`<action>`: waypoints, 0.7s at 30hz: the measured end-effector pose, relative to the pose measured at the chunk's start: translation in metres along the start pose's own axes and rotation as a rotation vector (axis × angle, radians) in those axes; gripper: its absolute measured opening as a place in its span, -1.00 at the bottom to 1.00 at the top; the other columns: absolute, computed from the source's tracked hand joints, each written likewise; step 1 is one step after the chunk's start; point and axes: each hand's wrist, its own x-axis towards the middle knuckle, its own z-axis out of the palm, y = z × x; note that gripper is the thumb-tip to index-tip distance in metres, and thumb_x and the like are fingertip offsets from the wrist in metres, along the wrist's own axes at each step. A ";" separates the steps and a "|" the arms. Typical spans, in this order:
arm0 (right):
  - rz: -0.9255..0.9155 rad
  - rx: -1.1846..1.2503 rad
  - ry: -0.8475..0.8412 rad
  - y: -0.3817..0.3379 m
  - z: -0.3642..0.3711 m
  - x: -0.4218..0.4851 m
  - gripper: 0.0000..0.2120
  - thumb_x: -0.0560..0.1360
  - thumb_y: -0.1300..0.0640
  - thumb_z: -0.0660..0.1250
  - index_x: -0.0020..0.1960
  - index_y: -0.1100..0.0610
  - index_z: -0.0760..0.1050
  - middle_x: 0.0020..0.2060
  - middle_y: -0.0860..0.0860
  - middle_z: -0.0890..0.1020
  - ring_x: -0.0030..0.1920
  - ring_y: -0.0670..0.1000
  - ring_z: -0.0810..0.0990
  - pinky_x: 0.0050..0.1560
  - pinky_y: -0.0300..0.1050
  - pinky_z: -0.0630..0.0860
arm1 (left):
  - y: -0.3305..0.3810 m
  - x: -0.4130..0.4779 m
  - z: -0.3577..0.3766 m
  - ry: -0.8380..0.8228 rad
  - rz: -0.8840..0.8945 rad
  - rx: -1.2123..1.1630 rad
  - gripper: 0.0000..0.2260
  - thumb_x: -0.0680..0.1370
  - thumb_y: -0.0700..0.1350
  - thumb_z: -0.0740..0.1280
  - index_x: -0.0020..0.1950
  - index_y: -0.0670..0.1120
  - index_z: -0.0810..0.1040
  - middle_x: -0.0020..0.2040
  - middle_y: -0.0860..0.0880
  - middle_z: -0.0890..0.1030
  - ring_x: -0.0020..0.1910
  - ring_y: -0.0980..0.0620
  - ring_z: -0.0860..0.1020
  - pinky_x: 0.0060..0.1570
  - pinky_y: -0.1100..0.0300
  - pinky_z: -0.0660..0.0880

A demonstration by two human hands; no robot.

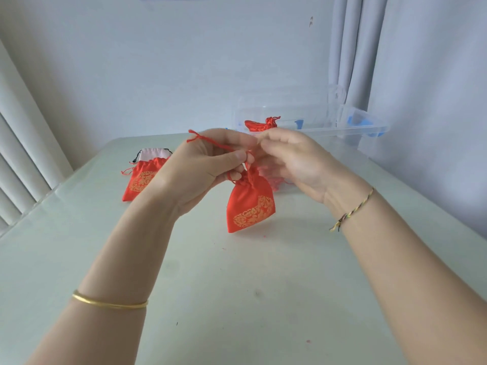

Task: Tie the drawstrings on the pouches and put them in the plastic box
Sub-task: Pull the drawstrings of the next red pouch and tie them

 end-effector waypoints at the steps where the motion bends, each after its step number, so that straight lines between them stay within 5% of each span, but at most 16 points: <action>1: 0.014 0.063 -0.047 0.002 0.003 0.000 -0.77 0.61 0.26 0.05 0.04 0.16 0.49 -0.23 0.04 0.59 -0.21 0.00 0.58 -0.18 -0.19 0.46 | -0.001 0.000 0.001 0.006 0.052 0.085 -0.78 0.52 -0.41 0.23 0.02 -0.16 0.57 -0.24 -0.08 0.58 -0.33 0.07 0.49 -0.28 0.30 0.49; 9: 0.135 0.334 -0.211 0.008 0.008 -0.001 -0.77 0.59 0.17 0.13 -0.17 0.07 0.51 -0.34 -0.03 0.60 -0.35 -0.09 0.60 -0.32 -0.25 0.48 | -0.018 0.005 0.006 0.272 0.530 0.901 -0.65 0.44 -0.35 0.24 0.13 -0.03 0.57 -0.18 0.12 0.54 -0.17 0.19 0.44 -0.14 0.16 0.45; 15: 0.139 0.337 -0.283 0.011 0.009 -0.002 -0.81 0.56 0.18 0.18 -0.20 0.08 0.49 -0.35 -0.10 0.61 -0.33 -0.13 0.59 -0.23 -0.22 0.46 | -0.019 0.004 0.005 0.359 0.732 1.014 -0.64 0.40 -0.37 0.24 0.13 -0.09 0.58 -0.19 0.05 0.64 -0.15 0.11 0.44 -0.23 0.14 0.42; 21: 0.109 0.338 -0.153 0.007 0.007 0.000 -0.82 0.58 0.21 0.15 -0.16 0.15 0.45 -0.26 0.06 0.58 -0.28 0.04 0.61 -0.21 -0.10 0.55 | -0.021 0.006 0.004 0.434 0.695 0.925 -0.74 0.44 -0.32 0.34 0.08 -0.11 0.62 -0.19 0.06 0.63 -0.19 0.13 0.47 -0.19 0.27 0.41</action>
